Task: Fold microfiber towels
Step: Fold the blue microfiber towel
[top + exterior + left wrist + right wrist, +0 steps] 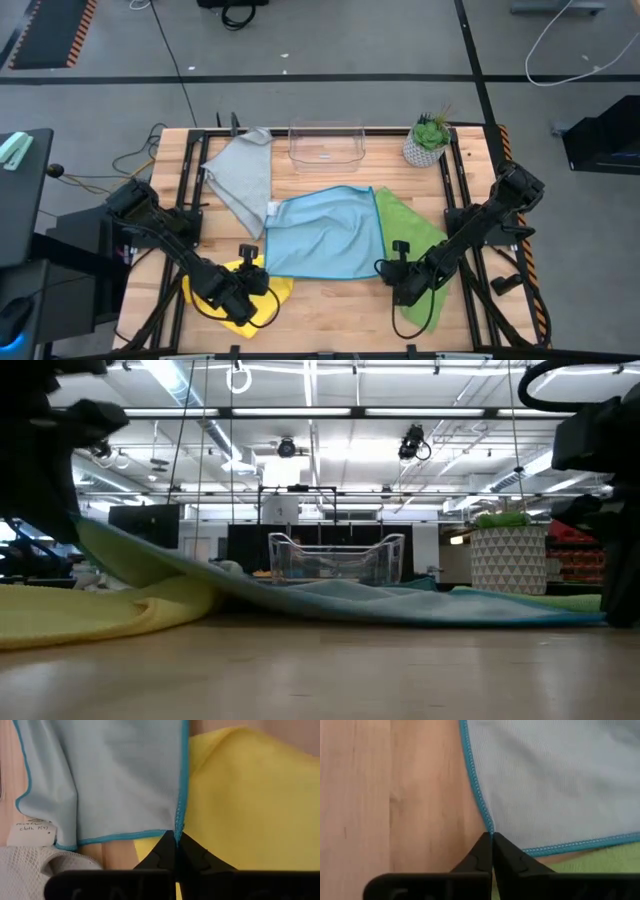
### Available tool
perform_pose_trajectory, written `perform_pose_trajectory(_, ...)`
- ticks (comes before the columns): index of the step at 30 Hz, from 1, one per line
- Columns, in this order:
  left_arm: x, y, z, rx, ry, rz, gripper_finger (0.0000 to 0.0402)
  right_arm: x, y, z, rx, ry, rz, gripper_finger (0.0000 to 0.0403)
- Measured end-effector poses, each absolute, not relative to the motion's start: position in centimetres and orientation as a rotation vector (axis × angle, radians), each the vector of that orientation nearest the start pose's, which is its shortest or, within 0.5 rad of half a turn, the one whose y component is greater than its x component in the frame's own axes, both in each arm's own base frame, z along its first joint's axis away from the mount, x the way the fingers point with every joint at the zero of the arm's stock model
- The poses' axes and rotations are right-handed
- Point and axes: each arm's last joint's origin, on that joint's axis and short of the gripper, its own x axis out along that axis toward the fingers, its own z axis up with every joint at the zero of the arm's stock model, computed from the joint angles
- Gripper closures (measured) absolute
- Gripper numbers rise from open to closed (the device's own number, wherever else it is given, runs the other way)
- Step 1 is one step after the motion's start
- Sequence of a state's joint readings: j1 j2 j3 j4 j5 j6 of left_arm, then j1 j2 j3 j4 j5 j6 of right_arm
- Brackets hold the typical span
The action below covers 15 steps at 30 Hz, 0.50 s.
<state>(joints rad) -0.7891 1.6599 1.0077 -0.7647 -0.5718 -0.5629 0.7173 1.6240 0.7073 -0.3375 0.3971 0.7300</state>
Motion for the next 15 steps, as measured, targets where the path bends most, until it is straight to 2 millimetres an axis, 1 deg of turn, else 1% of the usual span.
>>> perform_pose_trajectory(3,20.9,-19.5,18.6,0.364,1.045,0.105,0.0394,20.7,17.2,13.4,0.002,1.061,-0.093,0.0388)
perform_pose_trajectory(7,20.1,-19.6,20.2,0.318,0.996,0.075,0.0396,20.8,18.6,15.7,-0.039,1.101,-0.081,0.0388)
perform_pose_trajectory(11,19.3,-19.9,21.2,0.259,0.971,0.053,0.0394,20.9,20.0,18.5,-0.083,1.125,-0.065,0.0390)
perform_pose_trajectory(15,18.5,-20.6,21.6,0.203,0.965,0.025,0.0397,20.6,21.3,21.6,-0.106,1.137,-0.056,0.0390)
